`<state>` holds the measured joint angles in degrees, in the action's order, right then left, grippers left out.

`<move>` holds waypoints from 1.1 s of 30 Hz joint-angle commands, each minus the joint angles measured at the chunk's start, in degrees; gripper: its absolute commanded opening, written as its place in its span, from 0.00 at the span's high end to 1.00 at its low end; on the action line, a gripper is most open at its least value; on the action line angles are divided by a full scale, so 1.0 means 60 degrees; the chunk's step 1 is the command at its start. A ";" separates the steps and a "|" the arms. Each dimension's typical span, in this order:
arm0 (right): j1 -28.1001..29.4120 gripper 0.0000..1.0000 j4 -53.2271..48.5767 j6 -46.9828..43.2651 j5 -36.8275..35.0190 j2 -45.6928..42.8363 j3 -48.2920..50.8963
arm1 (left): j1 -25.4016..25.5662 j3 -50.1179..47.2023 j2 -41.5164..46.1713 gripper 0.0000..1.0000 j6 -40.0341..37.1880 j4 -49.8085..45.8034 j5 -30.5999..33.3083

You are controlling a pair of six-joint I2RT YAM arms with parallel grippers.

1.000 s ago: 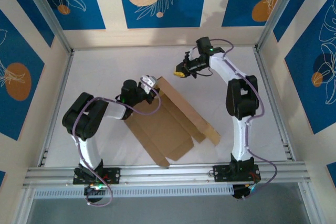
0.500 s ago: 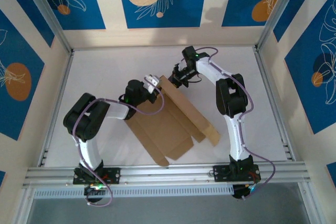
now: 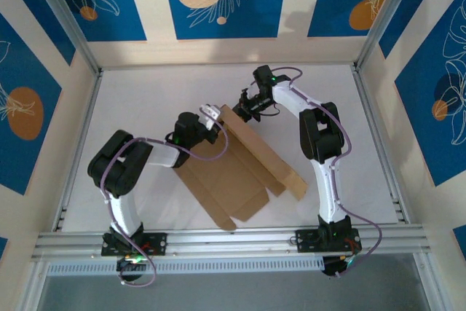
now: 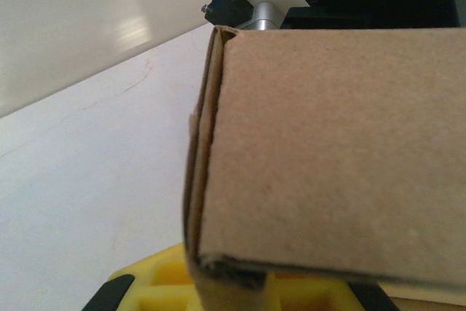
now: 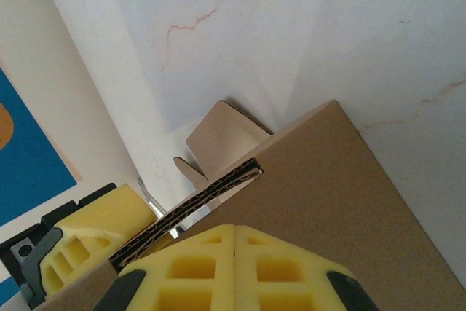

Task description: Fold the paper box

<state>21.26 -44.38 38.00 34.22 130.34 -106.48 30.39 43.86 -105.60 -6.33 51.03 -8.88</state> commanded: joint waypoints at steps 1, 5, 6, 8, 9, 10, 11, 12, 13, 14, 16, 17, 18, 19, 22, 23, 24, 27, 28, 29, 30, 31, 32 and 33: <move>0.0112 0.82 -0.0978 -0.0305 -0.0487 -0.0697 0.0297 | 0.0179 -0.0463 0.0238 1.00 0.0232 0.0692 0.0594; -0.0561 0.62 -0.1455 -0.0703 -0.2468 -0.2359 0.0636 | 0.0168 -0.0834 0.0734 1.00 0.0720 0.0417 0.1407; -0.0649 0.59 -0.1765 -0.0864 -0.3096 -0.2719 0.0540 | 0.0191 -0.0896 0.0874 1.00 0.0907 0.0281 0.1507; -0.0715 0.54 -0.2172 -0.1106 -0.4101 -0.3285 0.0413 | 0.0204 -0.1018 0.1084 1.00 0.1210 0.0076 0.1716; -0.0744 0.53 -0.2430 -0.1153 -0.4774 -0.3625 0.0354 | 0.0238 -0.1091 0.1206 1.00 0.1407 0.0002 0.1963; -0.0743 0.53 -0.2666 -0.1148 -0.5418 -0.3954 0.0367 | 0.0287 -0.1185 0.1317 1.00 0.1555 -0.0038 0.2207; -0.0733 0.53 -0.2813 -0.1146 -0.5893 -0.4302 0.0450 | 0.0364 -0.1324 0.1427 1.00 0.1691 -0.0004 0.2515; -0.0742 0.53 -0.2888 -0.1119 -0.6203 -0.4611 0.0604 | 0.0422 -0.1476 0.1525 1.00 0.1811 0.0092 0.2815; -0.0738 0.54 -0.2964 -0.0964 -0.6577 -0.4985 0.0843 | 0.0513 -0.1657 0.1652 1.00 0.1920 0.0193 0.3251; -0.0753 0.55 -0.2989 -0.0821 -0.6820 -0.5367 0.1140 | 0.0602 -0.1843 0.1802 1.00 0.1973 0.0295 0.3662; -0.0796 0.56 -0.2823 -0.0688 -0.6609 -0.6124 0.1851 | 0.0786 -0.2146 0.2089 1.00 0.2048 0.0314 0.4505; -0.0832 0.57 -0.2679 -0.0625 -0.6365 -0.6534 0.2255 | 0.0884 -0.2295 0.2232 1.00 0.2158 0.0258 0.4994; -0.0884 0.57 -0.2534 -0.0530 -0.6168 -0.6860 0.2601 | 0.0936 -0.2398 0.2322 1.00 0.2279 0.0200 0.5250; -0.0954 0.56 -0.2444 -0.0443 -0.5784 -0.7203 0.2903 | 0.1023 -0.2506 0.2435 1.00 0.2370 0.0120 0.5430; -0.1232 0.54 -0.2494 -0.0195 -0.4475 -0.7774 0.3361 | 0.1290 -0.2605 0.2654 1.00 0.2452 -0.0422 0.6059; -0.1260 0.52 -0.2432 -0.0068 -0.4082 -0.7962 0.3560 | 0.1359 -0.2649 0.2709 1.00 0.2543 -0.0577 0.6306; -0.1253 0.52 -0.2397 0.0018 -0.3741 -0.8102 0.3744 | 0.1380 -0.2700 0.2739 1.00 0.2670 -0.0645 0.6425; -0.1148 0.41 -0.2450 0.0214 -0.3514 -0.8501 0.4387 | 0.1398 -0.2818 0.2868 1.00 0.2943 -0.0803 0.6630; -0.1151 0.34 -0.2368 0.0235 -0.3575 -0.8673 0.4707 | 0.1423 -0.2880 0.2900 1.00 0.2945 -0.0754 0.6634; -0.1175 0.33 -0.2347 0.0216 -0.3674 -0.8761 0.4924 | 0.1417 -0.2897 0.2908 1.00 0.2949 -0.0742 0.6673; -0.1212 0.33 -0.2316 0.0161 -0.3695 -0.8788 0.5059 | 0.1436 -0.2908 0.2908 1.00 0.2960 -0.0755 0.6694; -0.1256 0.33 -0.2214 0.0050 -0.3693 -0.8805 0.5215 | 0.1438 -0.2915 0.2873 1.00 0.2946 -0.0720 0.6698; -0.1330 0.34 -0.2113 0.0026 -0.3694 -0.8783 0.5342 | 0.1431 -0.2917 0.2864 1.00 0.2948 -0.0698 0.6718; -0.1360 0.35 -0.1985 0.0003 -0.3675 -0.8762 0.5456 | 0.1432 -0.2931 0.2864 1.00 0.2953 -0.0697 0.6722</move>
<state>13.76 -57.87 38.02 9.91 78.43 -75.48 38.39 27.03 -89.30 10.17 47.29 29.02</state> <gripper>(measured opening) 0.656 0.105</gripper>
